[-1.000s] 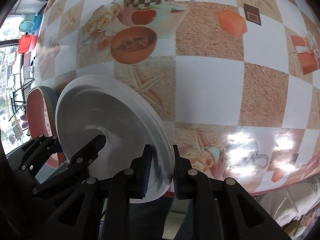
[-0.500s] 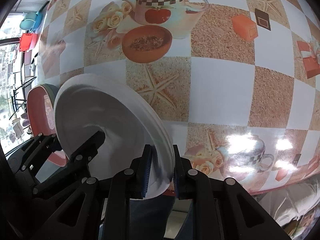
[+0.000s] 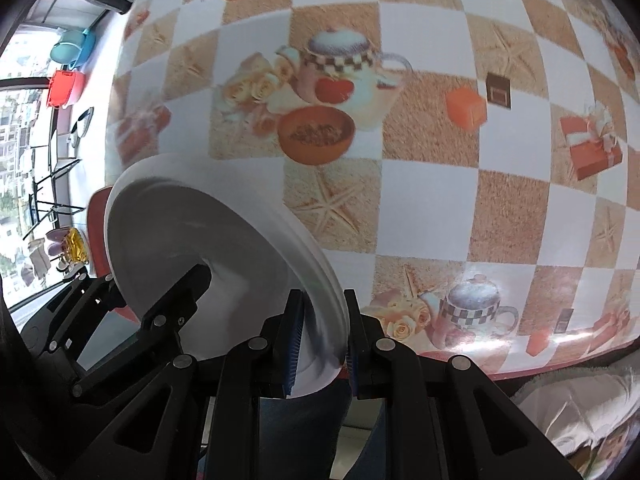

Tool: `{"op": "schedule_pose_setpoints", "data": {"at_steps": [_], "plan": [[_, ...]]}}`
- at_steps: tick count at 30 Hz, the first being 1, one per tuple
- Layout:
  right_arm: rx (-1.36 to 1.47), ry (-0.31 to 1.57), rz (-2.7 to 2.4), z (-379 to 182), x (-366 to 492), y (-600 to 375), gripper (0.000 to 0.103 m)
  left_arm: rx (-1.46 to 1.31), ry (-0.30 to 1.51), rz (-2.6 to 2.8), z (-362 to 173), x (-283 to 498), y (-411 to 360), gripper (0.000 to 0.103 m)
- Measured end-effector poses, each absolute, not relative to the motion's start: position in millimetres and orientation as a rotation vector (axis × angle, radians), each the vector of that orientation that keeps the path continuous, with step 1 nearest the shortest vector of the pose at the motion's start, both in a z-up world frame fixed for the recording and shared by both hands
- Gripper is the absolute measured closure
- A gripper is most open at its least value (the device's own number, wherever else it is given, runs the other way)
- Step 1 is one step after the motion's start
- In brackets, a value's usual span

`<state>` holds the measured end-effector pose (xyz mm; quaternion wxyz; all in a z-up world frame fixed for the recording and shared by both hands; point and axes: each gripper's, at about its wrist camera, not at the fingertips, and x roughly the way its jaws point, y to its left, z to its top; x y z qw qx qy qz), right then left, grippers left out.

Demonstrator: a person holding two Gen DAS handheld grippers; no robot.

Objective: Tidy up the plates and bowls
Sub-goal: 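Lift the white plate with both grippers and carry it toward the pink plate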

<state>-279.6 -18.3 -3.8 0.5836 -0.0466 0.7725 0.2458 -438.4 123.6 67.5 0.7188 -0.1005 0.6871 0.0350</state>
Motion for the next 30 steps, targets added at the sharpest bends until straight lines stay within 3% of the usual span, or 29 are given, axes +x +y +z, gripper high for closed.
{"op": "schedule_pose_setpoints", "data": {"at_steps": [30], "plan": [[-0.315,1.707,0.8,38.0,-313.5,86.1,0.082,-0.332,1.411,0.347,95.4,-486.6,186.4,0.066]]}}
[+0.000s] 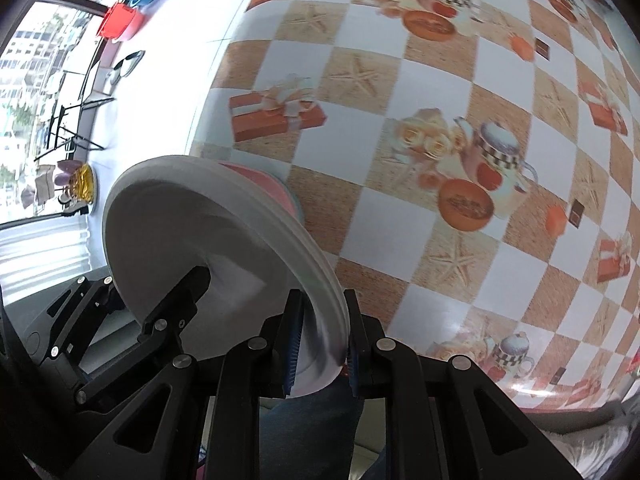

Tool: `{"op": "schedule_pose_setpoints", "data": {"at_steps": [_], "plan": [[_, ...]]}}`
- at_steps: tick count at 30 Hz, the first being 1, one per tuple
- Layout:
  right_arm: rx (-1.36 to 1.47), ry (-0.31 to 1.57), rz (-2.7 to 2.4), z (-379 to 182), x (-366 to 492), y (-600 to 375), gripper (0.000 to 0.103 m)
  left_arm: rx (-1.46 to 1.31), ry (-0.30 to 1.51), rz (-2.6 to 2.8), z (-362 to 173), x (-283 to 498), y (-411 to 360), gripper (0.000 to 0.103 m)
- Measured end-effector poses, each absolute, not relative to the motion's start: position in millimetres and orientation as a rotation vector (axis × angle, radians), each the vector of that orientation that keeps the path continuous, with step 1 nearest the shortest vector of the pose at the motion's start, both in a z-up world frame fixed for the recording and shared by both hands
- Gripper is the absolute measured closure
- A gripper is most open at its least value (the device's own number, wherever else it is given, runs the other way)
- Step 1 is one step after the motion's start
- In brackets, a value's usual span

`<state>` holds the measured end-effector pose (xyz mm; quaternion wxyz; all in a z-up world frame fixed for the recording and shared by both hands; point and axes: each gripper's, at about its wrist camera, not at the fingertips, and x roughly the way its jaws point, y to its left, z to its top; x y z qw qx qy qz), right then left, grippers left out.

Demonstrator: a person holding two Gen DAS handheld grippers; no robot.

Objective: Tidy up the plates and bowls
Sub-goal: 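Lift the white plate with both grippers and carry it toward the pink plate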

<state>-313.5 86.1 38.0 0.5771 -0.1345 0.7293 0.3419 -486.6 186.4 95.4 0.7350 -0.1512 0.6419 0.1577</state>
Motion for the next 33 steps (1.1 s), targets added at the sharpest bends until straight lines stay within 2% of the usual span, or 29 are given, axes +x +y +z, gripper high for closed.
{"op": "schedule_pose_setpoints", "data": {"at_steps": [33], "plan": [[-0.406,1.751,0.88,13.5,-328.5,128.2,0.082,-0.424,1.45,0.448,78.5,-517.8,217.9,0.066]]}}
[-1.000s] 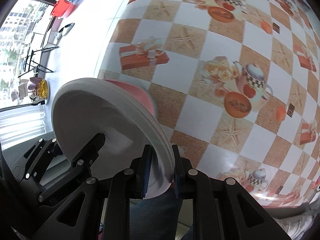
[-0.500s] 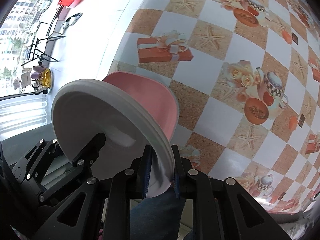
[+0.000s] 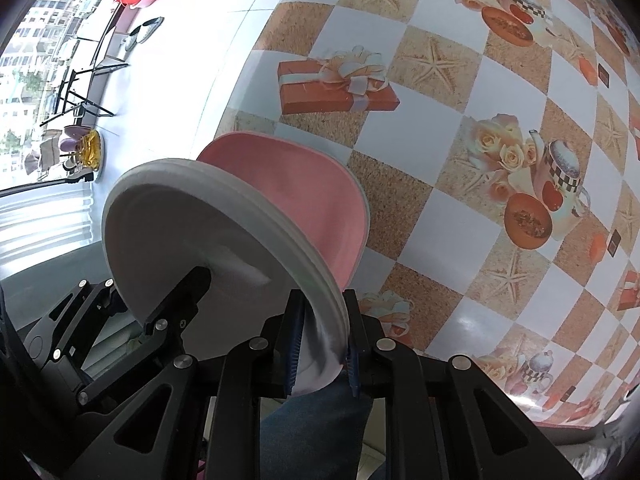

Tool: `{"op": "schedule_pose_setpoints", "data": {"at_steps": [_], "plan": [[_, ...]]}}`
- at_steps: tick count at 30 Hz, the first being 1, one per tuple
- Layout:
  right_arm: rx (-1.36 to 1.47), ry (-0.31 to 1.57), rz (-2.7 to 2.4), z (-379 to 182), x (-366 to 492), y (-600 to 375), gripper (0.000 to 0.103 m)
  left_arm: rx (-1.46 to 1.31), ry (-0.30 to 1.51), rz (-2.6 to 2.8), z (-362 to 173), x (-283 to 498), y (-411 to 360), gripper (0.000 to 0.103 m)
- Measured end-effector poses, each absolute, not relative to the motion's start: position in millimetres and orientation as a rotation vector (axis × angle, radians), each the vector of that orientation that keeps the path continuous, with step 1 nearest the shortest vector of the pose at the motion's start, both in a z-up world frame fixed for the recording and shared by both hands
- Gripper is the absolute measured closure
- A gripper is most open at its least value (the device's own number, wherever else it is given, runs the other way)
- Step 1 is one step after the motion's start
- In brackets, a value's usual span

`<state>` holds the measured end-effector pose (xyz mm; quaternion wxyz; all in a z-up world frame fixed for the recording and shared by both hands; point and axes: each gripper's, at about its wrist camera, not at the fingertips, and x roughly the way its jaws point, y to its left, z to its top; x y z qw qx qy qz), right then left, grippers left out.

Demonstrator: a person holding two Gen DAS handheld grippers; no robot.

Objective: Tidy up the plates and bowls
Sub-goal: 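Lift the white plate with both grippers and carry it toward the pink plate, then lower the white plate onto the pink plate and open both grippers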

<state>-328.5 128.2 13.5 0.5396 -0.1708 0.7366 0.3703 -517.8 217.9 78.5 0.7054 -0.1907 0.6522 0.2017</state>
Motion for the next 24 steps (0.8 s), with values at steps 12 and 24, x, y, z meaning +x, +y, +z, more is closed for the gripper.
{"op": "schedule_pose_setpoints", "data": {"at_steps": [12,24], "plan": [[-0.419,1.763,0.867,4.4,-330.0,133.1,0.082,-0.419,1.471,0.456,66.1,-514.8,222.3,0.066],[-0.461,1.729,0.868,8.7,-334.7,132.1,0.081,-0.382,1.442,0.463,62.1,-515.5,216.9,0.04]]}}
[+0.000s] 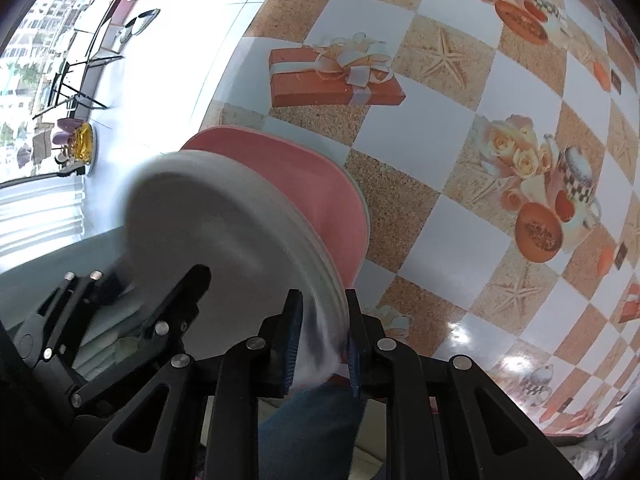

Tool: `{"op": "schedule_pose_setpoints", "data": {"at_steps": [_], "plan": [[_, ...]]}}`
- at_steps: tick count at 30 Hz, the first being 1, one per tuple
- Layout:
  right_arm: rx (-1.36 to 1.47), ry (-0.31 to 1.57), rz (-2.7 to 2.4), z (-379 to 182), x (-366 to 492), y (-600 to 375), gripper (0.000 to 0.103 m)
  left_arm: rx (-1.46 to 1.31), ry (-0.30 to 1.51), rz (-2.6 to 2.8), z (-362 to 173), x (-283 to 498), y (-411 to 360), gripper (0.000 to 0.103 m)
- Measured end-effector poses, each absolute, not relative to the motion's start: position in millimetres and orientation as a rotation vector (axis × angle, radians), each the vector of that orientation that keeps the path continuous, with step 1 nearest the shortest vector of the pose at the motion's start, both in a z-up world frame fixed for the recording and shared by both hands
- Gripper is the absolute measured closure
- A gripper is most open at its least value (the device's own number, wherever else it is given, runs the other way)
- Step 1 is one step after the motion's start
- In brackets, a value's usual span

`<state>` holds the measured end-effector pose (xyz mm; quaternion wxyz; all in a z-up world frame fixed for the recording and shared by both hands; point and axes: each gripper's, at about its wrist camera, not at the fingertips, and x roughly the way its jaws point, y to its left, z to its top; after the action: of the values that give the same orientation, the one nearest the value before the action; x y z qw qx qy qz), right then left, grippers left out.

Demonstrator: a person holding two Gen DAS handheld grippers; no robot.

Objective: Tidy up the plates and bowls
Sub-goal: 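Lower the white plate onto the pink plate and open both grippers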

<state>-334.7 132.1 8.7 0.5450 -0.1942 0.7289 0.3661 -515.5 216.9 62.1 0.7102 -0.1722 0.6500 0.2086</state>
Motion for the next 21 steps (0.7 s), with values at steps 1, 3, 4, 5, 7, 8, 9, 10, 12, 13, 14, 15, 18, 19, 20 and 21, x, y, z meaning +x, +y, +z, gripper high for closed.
{"op": "schedule_pose_setpoints", "data": {"at_steps": [1,3,4,5,7,8,9,10,12,13,14,15,18,19,20,21], "plan": [[-0.464,1.724,0.867,10.1,-334.4,131.3,0.08,-0.373,1.431,0.459,64.3,-515.5,214.7,0.028],[-0.455,1.715,0.866,15.4,-332.5,129.1,0.074,-0.37,1.408,0.46,68.7,-516.2,212.9,0.023],[-0.451,1.705,0.865,18.6,-331.7,127.7,0.059,-0.37,1.394,0.459,71.7,-516.4,212.2,0.022],[-0.451,1.687,0.862,22.7,-331.1,126.2,0.036,-0.373,1.386,0.456,73.7,-516.1,212.0,0.021],[-0.453,1.647,0.864,32.1,-330.0,123.8,0.023,-0.379,1.385,0.461,77.1,-515.3,213.0,0.018],[-0.456,1.639,0.861,35.1,-328.7,122.4,0.023,-0.38,1.388,0.464,78.1,-514.5,212.9,0.017],[-0.455,1.636,0.859,37.7,-327.5,121.2,0.023,-0.378,1.391,0.469,80.2,-514.3,213.6,0.016],[-0.449,1.631,0.858,40.6,-326.0,120.1,0.022,-0.377,1.386,0.471,82.3,-513.8,213.8,0.015],[-0.461,1.636,0.834,44.2,-320.8,118.7,0.0,-0.377,1.373,0.469,88.5,-514.3,213.7,0.015],[-0.451,1.629,0.832,48.2,-318.5,117.1,0.0,-0.374,1.371,0.462,92.6,-514.1,213.3,0.015],[-0.44,1.618,0.835,52.2,-316.6,114.6,0.0,-0.373,1.368,0.456,95.9,-513.8,212.8,0.015],[-0.438,1.608,0.834,55.3,-314.8,113.2,0.0,-0.376,1.358,0.443,100.2,-514.1,211.9,0.015],[-0.434,1.58,0.83,66.7,-309.2,107.9,0.0,-0.365,1.339,0.433,114.6,-514.4,208.6,0.015],[-0.428,1.579,0.835,69.5,-308.8,106.9,0.0,-0.359,1.347,0.438,116.6,-514.0,208.0,0.015],[-0.423,1.582,0.838,72.8,-308.7,105.6,0.0,-0.358,1.361,0.44,117.7,-513.6,207.5,0.015],[-0.422,1.582,0.84,74.9,-305.6,105.0,0.0,-0.365,1.378,0.433,118.6,-512.5,207.4,0.015]]}}
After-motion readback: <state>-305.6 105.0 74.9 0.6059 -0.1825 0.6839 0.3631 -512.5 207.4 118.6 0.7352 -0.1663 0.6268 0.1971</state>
